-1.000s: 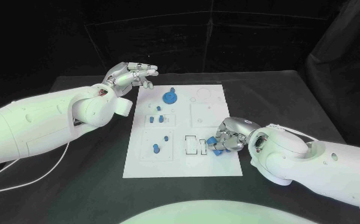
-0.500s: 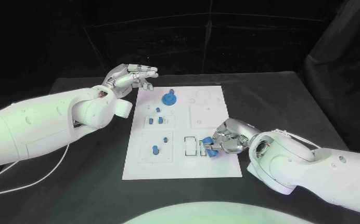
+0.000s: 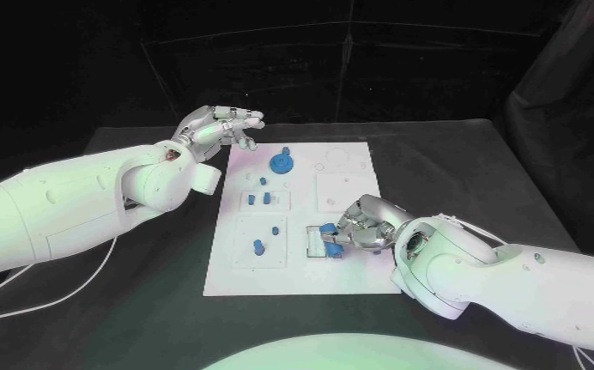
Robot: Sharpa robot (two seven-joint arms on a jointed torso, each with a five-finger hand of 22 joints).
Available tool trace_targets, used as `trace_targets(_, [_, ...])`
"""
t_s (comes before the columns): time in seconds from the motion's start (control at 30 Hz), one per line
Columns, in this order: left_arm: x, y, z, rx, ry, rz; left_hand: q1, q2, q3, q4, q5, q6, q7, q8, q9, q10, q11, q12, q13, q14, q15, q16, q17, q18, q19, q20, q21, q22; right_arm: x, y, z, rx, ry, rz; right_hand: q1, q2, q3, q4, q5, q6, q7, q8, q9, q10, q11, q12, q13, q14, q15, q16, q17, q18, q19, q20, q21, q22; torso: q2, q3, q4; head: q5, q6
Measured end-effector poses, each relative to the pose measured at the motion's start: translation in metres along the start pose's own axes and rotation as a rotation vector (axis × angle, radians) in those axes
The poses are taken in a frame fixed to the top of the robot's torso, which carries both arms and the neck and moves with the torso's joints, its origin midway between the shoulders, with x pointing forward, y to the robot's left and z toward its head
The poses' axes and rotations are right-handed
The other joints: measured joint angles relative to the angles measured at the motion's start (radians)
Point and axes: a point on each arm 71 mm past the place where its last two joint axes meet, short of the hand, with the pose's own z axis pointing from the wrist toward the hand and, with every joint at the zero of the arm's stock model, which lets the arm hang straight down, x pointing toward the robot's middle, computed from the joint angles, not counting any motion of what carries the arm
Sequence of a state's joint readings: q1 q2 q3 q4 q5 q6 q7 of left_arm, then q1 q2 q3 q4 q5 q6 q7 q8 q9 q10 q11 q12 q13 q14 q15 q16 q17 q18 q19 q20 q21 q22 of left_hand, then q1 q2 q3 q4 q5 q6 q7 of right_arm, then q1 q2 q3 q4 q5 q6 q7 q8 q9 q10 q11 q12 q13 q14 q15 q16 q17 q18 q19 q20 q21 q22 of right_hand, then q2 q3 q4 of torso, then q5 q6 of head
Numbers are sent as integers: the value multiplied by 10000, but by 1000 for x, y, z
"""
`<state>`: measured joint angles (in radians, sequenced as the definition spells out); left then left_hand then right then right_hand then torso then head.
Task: Assemble the parts on the task board
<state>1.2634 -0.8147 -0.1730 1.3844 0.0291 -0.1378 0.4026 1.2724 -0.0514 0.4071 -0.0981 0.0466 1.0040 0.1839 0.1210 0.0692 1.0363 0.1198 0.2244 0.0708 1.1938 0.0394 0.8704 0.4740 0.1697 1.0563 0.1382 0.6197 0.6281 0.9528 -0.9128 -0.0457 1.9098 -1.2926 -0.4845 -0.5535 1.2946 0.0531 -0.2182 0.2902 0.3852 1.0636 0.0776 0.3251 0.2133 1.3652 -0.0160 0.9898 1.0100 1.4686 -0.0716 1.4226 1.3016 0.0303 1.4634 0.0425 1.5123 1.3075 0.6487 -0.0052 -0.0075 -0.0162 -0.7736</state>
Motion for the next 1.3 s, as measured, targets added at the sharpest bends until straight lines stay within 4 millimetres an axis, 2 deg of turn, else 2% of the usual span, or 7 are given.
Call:
trace_targets(0.23, [1, 0, 0, -13, 25, -10, 0, 0, 0, 0, 0, 0, 0, 0, 0, 0, 0, 0, 0, 0, 0, 0, 0, 0, -1, -1, 0, 0, 5, 4, 7, 52, 88, -57, -234, 43, -183, -3, -237, 103, -77, -41, 392, 5, -5, -108, 0, 0, 0, 0, -23, 0, 0, 0, 0, 0, 6, 0, 0, 35, 12])
trace_targets(0.5, [1, 0, 0, -32, 48, -19, 0, 0, 0, 0, 0, 0, 0, 0, 0, 0, 0, 0, 0, 0, 0, 0, -8, -1, -2, -2, 0, 1, 7, 5, 13, 139, 246, -376, -1091, -84, -788, -5, -2413, 161, -132, -211, 751, -97, 93, -669, -219, -1, -1, -189, -330, 0, 0, 0, -147, -1, 7, 6, -13, 65, 28])
trace_targets(0.6, [1, 0, 0, -40, 56, -22, 0, 0, 0, 0, 0, 0, 0, 0, 0, 0, 0, 0, 0, 0, 0, 0, -8, 0, -3, -3, 0, 1, 8, 5, 14, 139, 327, -566, -1709, -554, -839, 29, -3204, 79, -51, -321, 830, -279, 123, -1090, -453, -1, -1, -351, -545, 1, 0, 0, -294, -1, 7, 6, -16, 80, 11])
trace_targets(0.67, [1, 0, 0, -47, 61, -24, 0, 0, 0, 0, 0, 0, 0, 0, 0, 0, 0, 0, 0, 0, 0, 0, -8, 0, -3, -3, 0, 1, 9, 5, 14, 124, 375, -696, -2495, -1341, -174, 70, -3329, -35, -21, -413, 893, -330, 143, -1353, -582, -2, -1, -437, -664, 1, 0, 0, -352, -1, 7, 6, -17, 84, 5])
trace_targets(0.8, [1, 0, 0, -58, 68, -27, 0, 0, 0, 0, 0, 0, 0, 0, 0, 0, 0, 0, 0, 0, 0, 0, -7, 0, -3, -3, 0, 1, 9, 5, 15, 72, 409, -901, -2936, -1940, 174, 78, -3329, -34, -21, -440, 933, -473, 139, -1668, -782, -1, -1, -502, -779, 1, 0, 1, -405, -1, 3, 10, -19, 87, -3])
trace_targets(1.0, [1, 0, 0, -69, 76, -30, 0, 0, 0, 0, 0, 0, 0, 0, 0, 0, 0, 0, -10, 0, 0, 0, -20, 0, 29, -35, 0, -13, 8, 7, 13, -45, 334, -1091, -2920, -1924, 397, 46, -3329, -34, -21, -467, 975, -470, 142, -1742, -820, -2, -1, -502, -789, 2, 0, 1, -420, -1, 3, 16, -25, 92, -5])
trace_targets(1.3, [1, 1, 0, -79, 81, -31, 0, 0, 0, 0, 0, 0, 1, 0, 0, 0, 0, 0, -9, 0, 0, 0, -19, 0, 28, -36, 0, -12, 6, 7, 10, -271, 197, -1297, -674, -1140, 949, -669, -2562, 13, -67, -466, 1183, -429, 101, -1742, -679, -2, -1, -502, -691, 2, 0, 1, -420, -1, 5, 18, -31, 68, -22])
